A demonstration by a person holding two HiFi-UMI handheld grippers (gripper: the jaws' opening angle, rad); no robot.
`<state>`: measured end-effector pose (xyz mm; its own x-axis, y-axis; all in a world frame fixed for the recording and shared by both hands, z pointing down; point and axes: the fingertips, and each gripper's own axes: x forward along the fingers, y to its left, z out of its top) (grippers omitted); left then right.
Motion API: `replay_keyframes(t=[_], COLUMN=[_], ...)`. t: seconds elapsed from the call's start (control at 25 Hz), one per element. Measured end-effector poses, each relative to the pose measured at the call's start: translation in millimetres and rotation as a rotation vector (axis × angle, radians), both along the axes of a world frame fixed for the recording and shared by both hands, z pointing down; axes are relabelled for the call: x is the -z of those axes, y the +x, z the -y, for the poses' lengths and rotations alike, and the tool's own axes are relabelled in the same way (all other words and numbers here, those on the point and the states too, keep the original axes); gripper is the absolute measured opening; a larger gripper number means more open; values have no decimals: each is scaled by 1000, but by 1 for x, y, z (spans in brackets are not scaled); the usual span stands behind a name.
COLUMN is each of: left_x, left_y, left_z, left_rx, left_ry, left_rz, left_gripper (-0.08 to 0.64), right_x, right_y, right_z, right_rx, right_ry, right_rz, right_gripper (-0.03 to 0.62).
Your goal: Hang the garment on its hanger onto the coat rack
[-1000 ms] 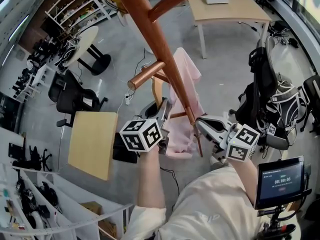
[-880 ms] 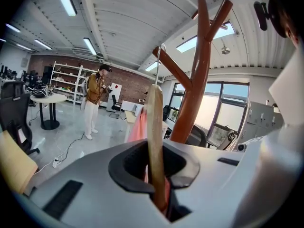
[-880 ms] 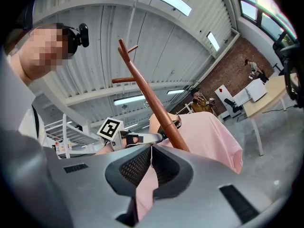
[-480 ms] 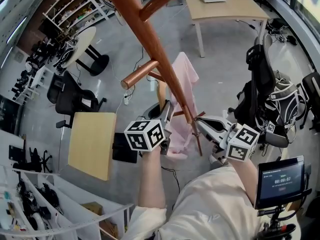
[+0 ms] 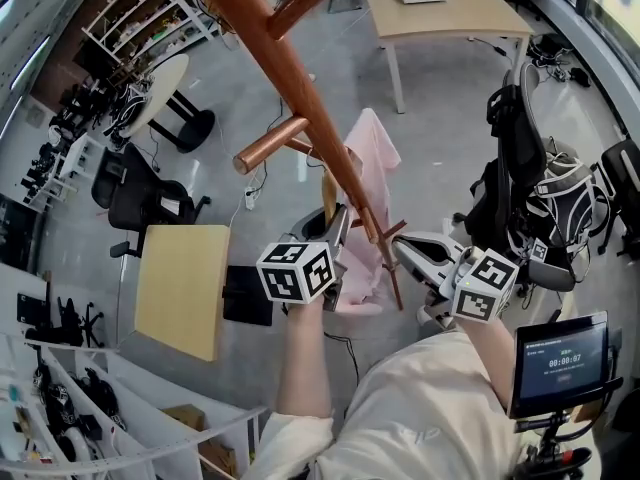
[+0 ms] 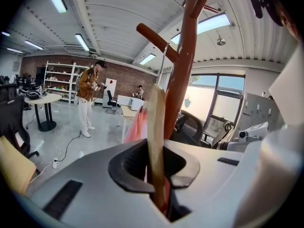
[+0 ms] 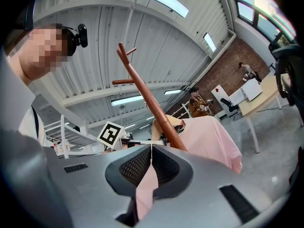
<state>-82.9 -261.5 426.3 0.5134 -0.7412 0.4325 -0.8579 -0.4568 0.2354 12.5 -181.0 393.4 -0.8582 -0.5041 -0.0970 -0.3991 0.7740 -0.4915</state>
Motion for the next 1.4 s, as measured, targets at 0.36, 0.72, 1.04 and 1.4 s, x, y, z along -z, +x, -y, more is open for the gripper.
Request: replay_keyframes(t=[0.36, 0.72, 1.04, 1.4], left_x=[-6, -7, -4, 17], left_y=[7, 20, 14, 14], left_z=[-7, -1, -5, -17], left_rx=[-9, 58, 93, 73], left_ry=[-5, 27, 49, 122], left_rz=[33, 37, 2, -127], left_gripper=[38, 39, 42, 182], right_x=[-2, -4, -6, -6], right_y=[7, 23, 19, 17], right_z=[-6, -3, -6, -11], right_rx=[-6, 7, 35, 63], right_ry=[-4, -14, -16, -7], right_rz=[5, 11, 9, 9], right_gripper=[12, 12, 12, 12])
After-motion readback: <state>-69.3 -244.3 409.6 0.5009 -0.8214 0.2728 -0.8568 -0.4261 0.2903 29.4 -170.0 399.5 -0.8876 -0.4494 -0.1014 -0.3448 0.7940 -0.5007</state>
